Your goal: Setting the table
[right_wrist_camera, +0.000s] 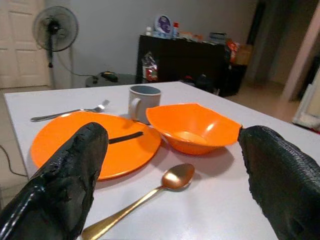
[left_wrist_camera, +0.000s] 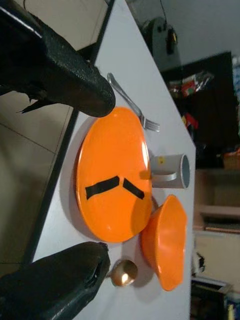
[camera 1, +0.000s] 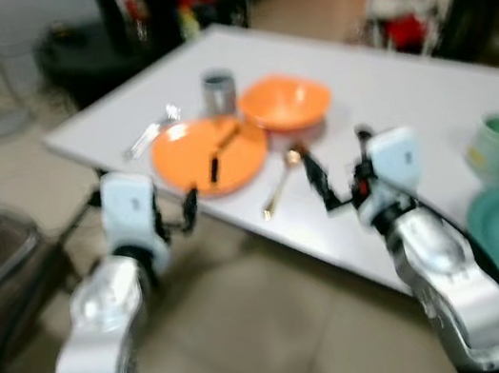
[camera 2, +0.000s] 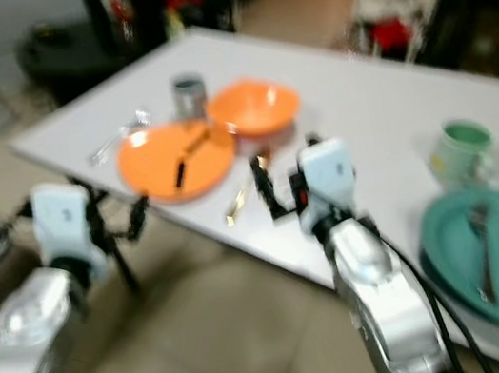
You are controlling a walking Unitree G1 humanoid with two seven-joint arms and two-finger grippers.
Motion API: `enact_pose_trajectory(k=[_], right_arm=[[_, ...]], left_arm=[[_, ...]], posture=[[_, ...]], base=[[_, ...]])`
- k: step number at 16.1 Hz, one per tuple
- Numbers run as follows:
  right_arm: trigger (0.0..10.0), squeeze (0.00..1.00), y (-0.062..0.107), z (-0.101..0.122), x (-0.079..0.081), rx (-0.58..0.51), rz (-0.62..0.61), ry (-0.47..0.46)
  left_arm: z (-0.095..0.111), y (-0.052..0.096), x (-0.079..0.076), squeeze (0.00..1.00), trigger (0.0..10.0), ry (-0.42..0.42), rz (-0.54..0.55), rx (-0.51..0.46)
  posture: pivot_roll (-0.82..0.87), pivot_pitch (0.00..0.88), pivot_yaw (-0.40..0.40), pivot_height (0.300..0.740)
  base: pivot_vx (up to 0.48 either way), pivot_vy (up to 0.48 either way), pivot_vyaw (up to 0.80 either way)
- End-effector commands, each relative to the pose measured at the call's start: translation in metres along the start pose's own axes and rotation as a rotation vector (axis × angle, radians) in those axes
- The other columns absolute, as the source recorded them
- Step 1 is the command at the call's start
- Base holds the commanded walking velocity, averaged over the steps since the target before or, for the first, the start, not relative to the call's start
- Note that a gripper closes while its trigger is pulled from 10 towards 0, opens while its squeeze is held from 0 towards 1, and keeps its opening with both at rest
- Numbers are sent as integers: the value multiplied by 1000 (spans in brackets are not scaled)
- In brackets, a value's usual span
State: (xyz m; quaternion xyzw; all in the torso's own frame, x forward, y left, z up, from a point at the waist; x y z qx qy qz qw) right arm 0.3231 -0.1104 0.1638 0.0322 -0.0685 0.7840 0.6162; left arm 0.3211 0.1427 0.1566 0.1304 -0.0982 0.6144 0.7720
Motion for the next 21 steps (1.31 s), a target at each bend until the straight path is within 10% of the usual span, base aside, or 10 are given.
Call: enact_pose_trajectory(k=[1,8,21], right_arm=[[10000,1000,2,-4,-15,22,-70,-61],[10000,1000,9,-12,-28,47,-139,-118],[10000,1000,10,-13,-20,76,-88,-145]], left_arm=[[7,0,6,0,10000,-39,23,-22],[1,4,17,0,10000,-69,79,2],[-3,10,18,0,10000,-40,92,31]], posture=[[140,0,-21,740],[137,0,-4,740],[139,0,-18,740]], base=[[0,0,800],[0,0,800],[0,297,43]])
Point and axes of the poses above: a point about 5 cm out from each wrist's last joint towards the gripper, its own y axis pointing back from the gripper into the wrist, its own z axis along the axis of the wrist's last joint, x = y × z, the point moved 6 cm from there along -y, pointing out of the wrist towards the gripper, and after that the axes turned 11 degrees about -y, right-handed, at the moved point
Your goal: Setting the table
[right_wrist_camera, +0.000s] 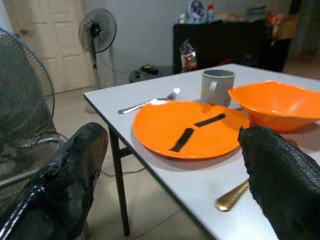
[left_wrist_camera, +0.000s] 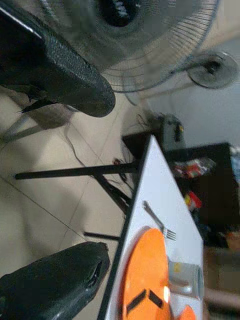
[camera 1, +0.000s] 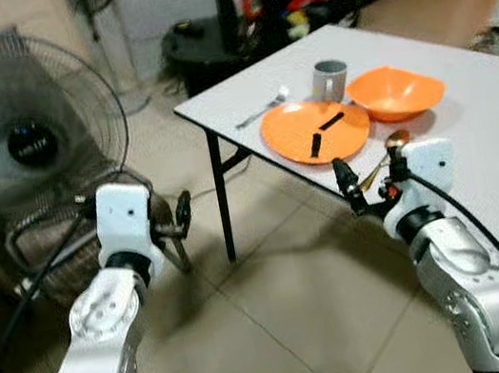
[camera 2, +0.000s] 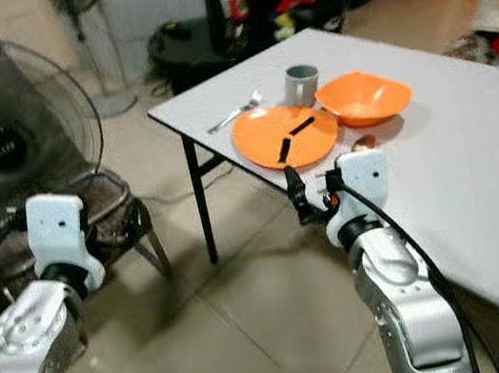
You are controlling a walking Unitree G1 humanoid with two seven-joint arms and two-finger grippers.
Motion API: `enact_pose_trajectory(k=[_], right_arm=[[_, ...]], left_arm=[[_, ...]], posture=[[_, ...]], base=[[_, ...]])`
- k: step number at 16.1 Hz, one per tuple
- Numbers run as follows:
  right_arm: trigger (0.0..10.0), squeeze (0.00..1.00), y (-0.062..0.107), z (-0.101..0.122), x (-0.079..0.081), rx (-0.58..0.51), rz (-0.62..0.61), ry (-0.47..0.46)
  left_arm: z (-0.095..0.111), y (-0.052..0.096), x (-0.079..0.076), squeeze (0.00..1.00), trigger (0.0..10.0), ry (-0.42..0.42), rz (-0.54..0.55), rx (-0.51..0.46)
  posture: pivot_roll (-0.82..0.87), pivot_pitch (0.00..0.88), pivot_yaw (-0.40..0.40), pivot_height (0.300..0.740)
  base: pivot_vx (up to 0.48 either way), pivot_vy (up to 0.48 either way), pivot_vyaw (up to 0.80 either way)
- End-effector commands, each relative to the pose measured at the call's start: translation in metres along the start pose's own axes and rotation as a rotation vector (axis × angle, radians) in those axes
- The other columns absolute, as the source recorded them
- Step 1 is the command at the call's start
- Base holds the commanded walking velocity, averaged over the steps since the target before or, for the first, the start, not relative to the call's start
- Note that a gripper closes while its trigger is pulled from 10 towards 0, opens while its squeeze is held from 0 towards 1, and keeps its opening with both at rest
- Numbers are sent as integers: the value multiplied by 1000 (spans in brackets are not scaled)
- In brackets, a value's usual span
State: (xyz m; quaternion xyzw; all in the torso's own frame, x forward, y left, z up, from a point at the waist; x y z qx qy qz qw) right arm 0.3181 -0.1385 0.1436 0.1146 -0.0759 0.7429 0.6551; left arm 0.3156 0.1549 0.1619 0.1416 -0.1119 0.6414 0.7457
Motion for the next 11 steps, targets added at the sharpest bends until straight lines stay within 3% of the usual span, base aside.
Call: enact_pose_trajectory(k=[1,11], right_arm=[[10000,1000,-2,2,10,-4,39,-5],[10000,1000,-11,-1,15,9,74,3]], left_arm=[[-4,1,7,0,10000,-8,15,20],[-3,-3,11,0,10000,-30,12,21]], posture=[[139,0,-19,740],[163,0,-8,740]], base=[[0,379,656],[0,378,800]])
Point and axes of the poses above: a point about 5 cm out from each wrist's last joint towards the gripper, its own y axis pointing back from the gripper into the wrist, its own z axis along the axis of the wrist's last joint, x = y × z, the point moved 6 cm from there along -y, pointing out of the wrist towards the gripper, and after that the axes turned 11 degrees about -y, right-handed, at the moved point
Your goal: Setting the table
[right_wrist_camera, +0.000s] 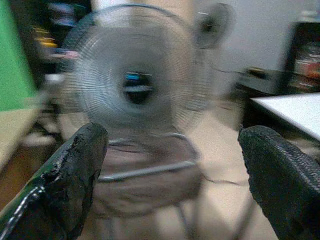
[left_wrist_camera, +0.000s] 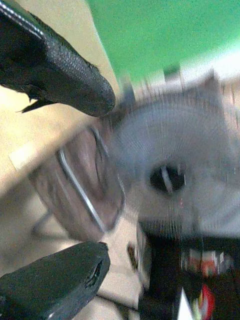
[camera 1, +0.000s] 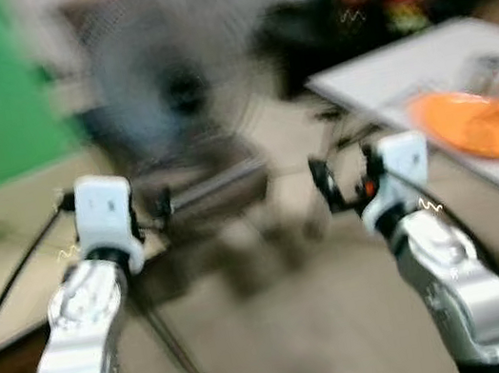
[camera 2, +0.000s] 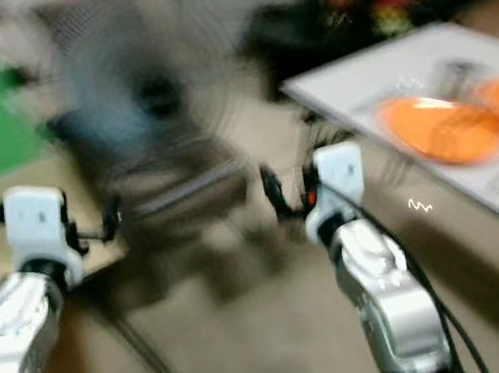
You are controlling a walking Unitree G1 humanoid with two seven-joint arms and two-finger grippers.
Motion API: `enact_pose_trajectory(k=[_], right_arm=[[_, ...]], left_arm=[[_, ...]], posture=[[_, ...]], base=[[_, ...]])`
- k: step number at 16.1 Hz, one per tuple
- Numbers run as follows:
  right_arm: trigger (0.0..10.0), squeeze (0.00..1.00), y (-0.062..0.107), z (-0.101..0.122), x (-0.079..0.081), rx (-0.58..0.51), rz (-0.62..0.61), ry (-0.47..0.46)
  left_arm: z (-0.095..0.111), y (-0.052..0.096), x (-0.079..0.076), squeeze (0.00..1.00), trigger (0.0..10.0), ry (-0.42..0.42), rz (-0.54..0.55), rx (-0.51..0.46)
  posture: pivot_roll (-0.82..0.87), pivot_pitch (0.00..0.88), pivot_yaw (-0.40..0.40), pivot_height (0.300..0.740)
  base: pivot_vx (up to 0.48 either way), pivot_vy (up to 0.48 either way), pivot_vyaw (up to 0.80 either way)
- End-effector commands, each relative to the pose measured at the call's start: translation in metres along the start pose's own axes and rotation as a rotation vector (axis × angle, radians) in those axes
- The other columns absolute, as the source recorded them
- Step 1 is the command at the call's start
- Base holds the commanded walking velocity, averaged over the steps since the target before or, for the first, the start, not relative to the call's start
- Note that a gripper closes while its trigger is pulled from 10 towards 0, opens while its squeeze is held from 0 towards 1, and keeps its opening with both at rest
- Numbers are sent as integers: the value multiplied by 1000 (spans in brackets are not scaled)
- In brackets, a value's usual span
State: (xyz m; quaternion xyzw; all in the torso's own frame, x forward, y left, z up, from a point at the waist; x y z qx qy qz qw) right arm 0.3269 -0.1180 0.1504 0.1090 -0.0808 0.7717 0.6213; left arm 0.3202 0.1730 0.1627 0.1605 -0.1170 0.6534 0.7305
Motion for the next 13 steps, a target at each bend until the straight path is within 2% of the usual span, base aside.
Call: enact_pose_trajectory(k=[1,4,8,13], right_arm=[[10000,1000,-2,-3,-4,12,-7,-1],[10000,1000,-5,-5,-2,15,8,0],[10000,1000,-13,-6,3,16,25,2],[10000,1000,-17,-4,-4,8,1,2]], left_arm=[[3,-1,-7,0,10000,1,-24,-10],[5,-3,-7,0,10000,-27,-29,-21],[7,-8,-5,0,10000,-34,-19,-29],[6,-10,-2,0,10000,-28,-3,-26]], posture=[[162,0,-5,740],[160,0,8,740],[159,0,17,740],[157,0,15,740]], base=[[0,379,800],[0,242,800],[0,-480,800],[0,-480,800]])
Point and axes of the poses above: a point about 5 cm out from each wrist's last joint towards the gripper, its own y axis pointing back from the gripper into the wrist, its own z axis along the axis of the wrist's last joint, x = y × z, the point moved 6 cm from there along -y, pointing out of the wrist towards the gripper, and after that the axes turned 11 degrees about -y, right-handed, at the moved point
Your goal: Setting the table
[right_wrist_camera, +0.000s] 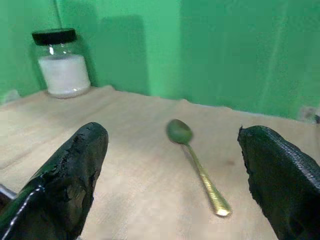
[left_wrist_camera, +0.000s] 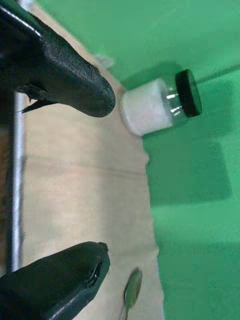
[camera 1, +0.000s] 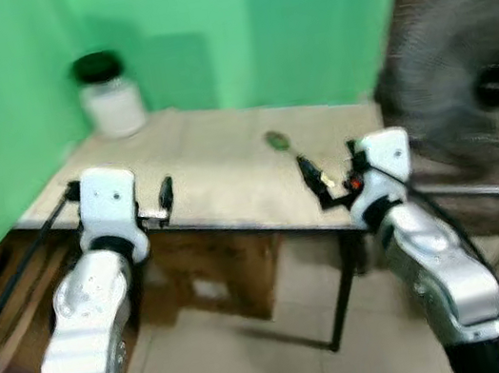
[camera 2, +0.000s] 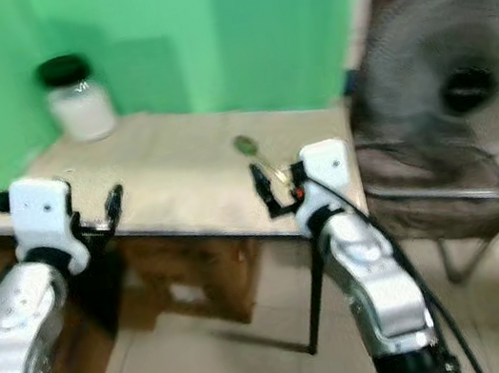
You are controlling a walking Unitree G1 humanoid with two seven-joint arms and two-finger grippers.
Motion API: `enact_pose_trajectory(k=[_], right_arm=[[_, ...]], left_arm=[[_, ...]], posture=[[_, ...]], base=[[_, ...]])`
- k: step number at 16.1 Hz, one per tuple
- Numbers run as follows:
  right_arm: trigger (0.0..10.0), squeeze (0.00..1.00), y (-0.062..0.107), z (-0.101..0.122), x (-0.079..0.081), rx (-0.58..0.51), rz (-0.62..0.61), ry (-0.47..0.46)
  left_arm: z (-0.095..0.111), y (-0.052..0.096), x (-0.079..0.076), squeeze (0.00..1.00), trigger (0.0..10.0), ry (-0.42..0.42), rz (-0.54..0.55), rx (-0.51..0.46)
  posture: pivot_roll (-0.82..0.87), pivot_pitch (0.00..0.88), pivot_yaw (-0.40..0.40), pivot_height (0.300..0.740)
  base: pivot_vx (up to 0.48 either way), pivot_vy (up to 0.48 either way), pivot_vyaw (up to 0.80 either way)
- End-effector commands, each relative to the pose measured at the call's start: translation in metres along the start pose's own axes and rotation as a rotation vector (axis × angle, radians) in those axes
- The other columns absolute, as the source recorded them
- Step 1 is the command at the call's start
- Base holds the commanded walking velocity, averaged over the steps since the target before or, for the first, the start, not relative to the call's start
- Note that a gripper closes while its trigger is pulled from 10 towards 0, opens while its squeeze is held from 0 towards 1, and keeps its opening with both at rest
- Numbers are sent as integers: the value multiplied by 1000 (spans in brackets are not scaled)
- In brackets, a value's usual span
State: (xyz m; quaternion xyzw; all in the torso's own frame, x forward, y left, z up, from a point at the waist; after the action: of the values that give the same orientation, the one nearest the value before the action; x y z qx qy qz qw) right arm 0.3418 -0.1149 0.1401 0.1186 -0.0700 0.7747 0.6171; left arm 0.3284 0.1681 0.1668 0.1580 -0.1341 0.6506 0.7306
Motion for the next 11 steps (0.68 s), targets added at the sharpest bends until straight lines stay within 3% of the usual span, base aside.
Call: enact_pose_trajectory(k=[1,4,5,8,11], right_arm=[[10000,1000,-1,6,-4,-21,-13,4],[10000,1000,-1,5,-8,-13,-27,19],[10000,1000,-1,5,-8,-13,-32,11],[10000,1000,6,-1,-25,22,-127,24],[10000,1000,13,-1,-29,3,-147,57]], left_arm=[[0,-2,-1,0,10000,-4,-8,1],[-1,-2,-4,0,10000,-5,-18,3],[-2,-2,-6,0,10000,-6,-27,8],[-7,3,-18,0,10000,4,-96,10],[-13,7,-23,0,10000,22,-123,-9]], posture=[[156,0,15,740],[153,0,13,740],[153,0,13,740],[155,0,7,740],[155,0,4,740]], base=[[0,-480,800],[0,-480,800],[0,-345,0],[0,0,0],[0,0,0]])
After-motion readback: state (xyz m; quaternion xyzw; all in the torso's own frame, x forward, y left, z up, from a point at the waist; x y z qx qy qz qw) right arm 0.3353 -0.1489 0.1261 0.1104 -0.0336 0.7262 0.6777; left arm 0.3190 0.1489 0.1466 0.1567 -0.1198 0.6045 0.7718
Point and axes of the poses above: a point about 5 cm out from each wrist's last joint towards the gripper, its own y axis pointing back from the gripper into the wrist, its own z axis along the axis of the wrist's last joint, x = y × z, the point moved 6 cm from there along -y, pointing out of the wrist towards the gripper, and after that the axes turned 11 degrees about -y, right-handed, at the moved point
